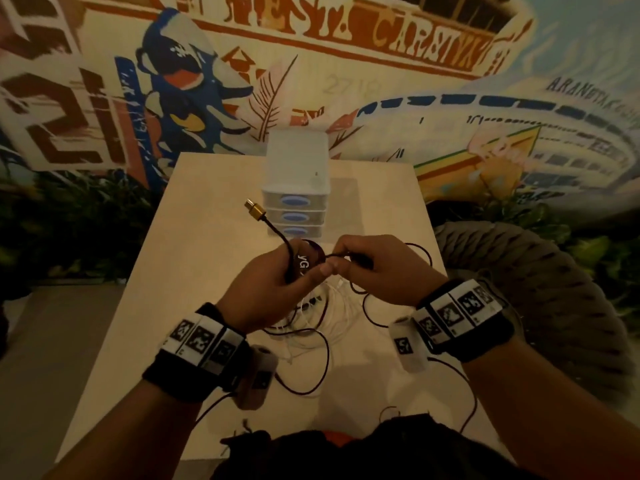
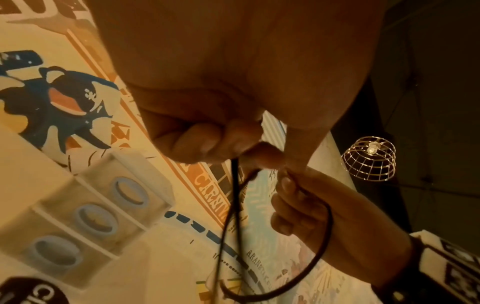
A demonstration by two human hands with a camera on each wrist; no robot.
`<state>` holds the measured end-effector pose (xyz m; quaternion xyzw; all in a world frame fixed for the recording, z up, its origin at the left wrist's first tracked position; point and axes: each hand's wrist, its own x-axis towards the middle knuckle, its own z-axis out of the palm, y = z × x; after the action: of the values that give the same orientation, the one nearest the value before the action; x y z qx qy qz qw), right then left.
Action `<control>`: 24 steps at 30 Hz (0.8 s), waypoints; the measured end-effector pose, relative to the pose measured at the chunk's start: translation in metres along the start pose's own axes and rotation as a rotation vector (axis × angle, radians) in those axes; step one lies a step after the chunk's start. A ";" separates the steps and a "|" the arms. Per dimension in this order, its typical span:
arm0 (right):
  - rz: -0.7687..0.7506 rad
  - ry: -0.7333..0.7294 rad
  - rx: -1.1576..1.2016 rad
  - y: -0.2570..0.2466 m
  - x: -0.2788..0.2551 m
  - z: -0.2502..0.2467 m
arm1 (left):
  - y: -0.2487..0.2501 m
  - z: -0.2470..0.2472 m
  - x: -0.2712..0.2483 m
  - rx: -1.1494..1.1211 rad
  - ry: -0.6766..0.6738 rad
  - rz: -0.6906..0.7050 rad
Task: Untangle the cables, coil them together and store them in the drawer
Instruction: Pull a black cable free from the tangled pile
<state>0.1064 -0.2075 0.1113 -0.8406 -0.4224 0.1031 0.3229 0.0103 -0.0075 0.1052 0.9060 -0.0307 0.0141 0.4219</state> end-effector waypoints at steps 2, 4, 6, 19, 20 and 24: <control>0.013 -0.007 -0.063 0.007 -0.004 0.003 | -0.007 -0.005 -0.003 0.087 -0.030 0.039; 0.038 -0.002 -0.125 0.024 -0.009 0.010 | -0.012 -0.009 -0.008 0.103 -0.007 0.055; 0.071 0.030 -0.128 0.046 -0.015 0.019 | -0.015 -0.014 -0.016 0.044 0.038 0.080; 0.485 0.260 -0.350 0.144 -0.089 0.068 | -0.051 -0.072 -0.043 -0.414 0.481 0.033; 0.518 0.277 -0.344 0.149 -0.094 0.065 | -0.054 -0.075 -0.044 -0.396 0.491 0.035; 0.587 0.385 -0.399 0.157 -0.109 0.056 | -0.057 -0.069 -0.045 -0.335 0.488 0.015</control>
<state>0.1147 -0.3353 -0.0412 -0.9757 -0.1081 -0.0524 0.1834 -0.0308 0.0836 0.1040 0.7935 0.0629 0.2294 0.5602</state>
